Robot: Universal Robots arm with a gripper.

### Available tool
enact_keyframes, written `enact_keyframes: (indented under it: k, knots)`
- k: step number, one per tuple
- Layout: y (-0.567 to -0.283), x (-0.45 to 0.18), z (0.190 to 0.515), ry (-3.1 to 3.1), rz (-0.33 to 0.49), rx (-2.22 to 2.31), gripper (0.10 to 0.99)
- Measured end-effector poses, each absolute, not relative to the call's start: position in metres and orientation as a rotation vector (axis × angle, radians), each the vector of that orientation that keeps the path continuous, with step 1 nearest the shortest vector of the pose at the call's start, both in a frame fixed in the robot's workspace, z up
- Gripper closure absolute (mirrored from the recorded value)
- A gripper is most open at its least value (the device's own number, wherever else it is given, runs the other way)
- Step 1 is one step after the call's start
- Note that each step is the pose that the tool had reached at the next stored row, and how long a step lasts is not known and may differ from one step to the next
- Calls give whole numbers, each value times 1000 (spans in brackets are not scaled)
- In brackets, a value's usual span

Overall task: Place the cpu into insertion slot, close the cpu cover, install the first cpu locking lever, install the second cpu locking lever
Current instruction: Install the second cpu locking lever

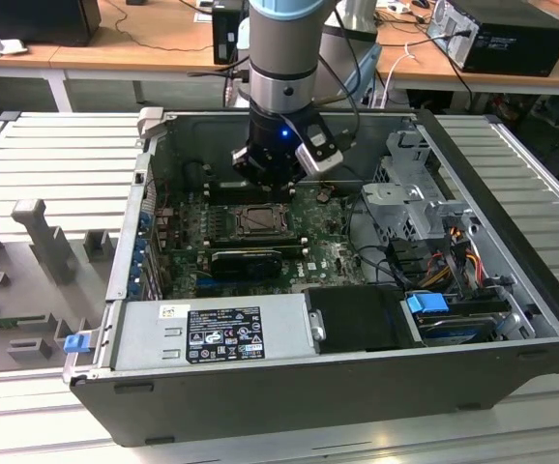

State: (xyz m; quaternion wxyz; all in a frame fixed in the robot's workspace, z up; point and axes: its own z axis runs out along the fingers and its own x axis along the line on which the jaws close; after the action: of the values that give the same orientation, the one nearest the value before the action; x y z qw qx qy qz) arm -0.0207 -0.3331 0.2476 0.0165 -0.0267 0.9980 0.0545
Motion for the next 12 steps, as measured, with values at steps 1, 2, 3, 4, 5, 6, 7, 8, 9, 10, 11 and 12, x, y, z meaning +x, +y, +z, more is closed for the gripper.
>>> enact_keyframes:
  k: [1,2,3,4,5,6,7,8,9,10,11,12]
  knots:
    - [-334,-21,250,3103,169,-83,980]
    - [-335,-21,251,3103,169,-83,980]
    - [-339,-21,251,3103,169,-83,980]
    - [-342,-21,251,3103,169,-83,980]
    - [-344,-21,251,3103,169,-83,980]
    - [-350,-21,251,3103,169,-83,980]
    - [-356,-21,251,3103,169,-83,980]
    - [-359,-21,250,3107,169,-83,980]
    - [-360,-20,248,3118,171,-82,980]
    - [-361,-20,247,3123,172,-82,980]
    - [-361,-20,247,3125,174,-82,980]
    - [-362,-21,246,3126,178,-82,980]
